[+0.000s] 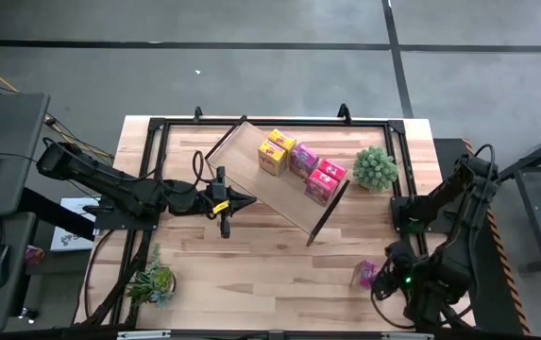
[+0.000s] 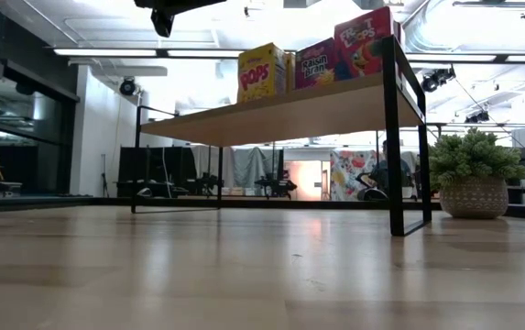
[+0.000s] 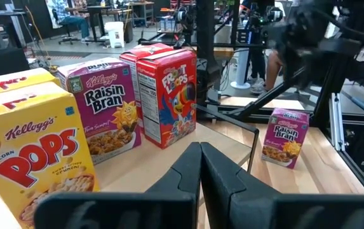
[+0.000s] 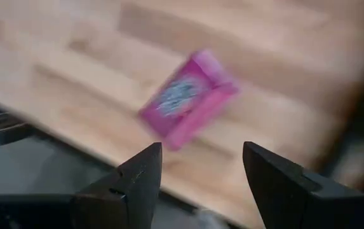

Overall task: Stack cereal on shelf
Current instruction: Put the purple cereal box on the shelf

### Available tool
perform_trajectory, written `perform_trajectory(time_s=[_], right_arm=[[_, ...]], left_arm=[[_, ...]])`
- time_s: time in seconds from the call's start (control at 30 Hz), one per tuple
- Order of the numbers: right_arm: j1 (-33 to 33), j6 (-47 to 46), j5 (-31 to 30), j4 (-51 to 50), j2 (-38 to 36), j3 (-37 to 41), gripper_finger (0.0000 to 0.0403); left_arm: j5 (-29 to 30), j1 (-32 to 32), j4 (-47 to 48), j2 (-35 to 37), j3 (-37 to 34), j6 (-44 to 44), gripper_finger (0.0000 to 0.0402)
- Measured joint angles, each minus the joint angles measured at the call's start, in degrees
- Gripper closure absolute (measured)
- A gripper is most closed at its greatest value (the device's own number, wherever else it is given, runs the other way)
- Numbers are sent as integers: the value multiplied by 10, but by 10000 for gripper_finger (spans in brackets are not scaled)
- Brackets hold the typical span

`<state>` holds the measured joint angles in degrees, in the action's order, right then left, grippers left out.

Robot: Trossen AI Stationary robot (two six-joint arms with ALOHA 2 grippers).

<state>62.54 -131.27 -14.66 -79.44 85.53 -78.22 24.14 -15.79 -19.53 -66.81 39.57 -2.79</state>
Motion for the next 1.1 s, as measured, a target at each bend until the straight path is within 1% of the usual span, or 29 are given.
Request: perform_trajectory(time_s=[0.07,0.13,0.2,0.3,0.43,0.53,0.7,0.87,1.1], right_arm=[[0,-2,-22,81,-7,33,190],[-11,7,-29,153,-8,54,190],[-22,5,-29,178,-8,65,190],[-33,-13,-31,162,-8,69,190],[-52,-26,29,101,-8,60,190],[-69,-28,46,83,-8,60,190],[-91,-24,34,98,-7,60,190],[-102,-33,70,103,5,59,190],[-116,-38,83,119,24,59,190]], left_arm=[[0,0,0,0,0,0,401],[0,0,1,0,0,0,401],[0,0,1,0,0,0,401],[0,0,1,0,0,0,401],[-8,0,4,0,0,0,401],[-18,0,4,0,0,0,401],[-19,0,4,0,0,0,401],[-20,0,4,0,0,0,401],[-20,0,4,0,0,0,401]])
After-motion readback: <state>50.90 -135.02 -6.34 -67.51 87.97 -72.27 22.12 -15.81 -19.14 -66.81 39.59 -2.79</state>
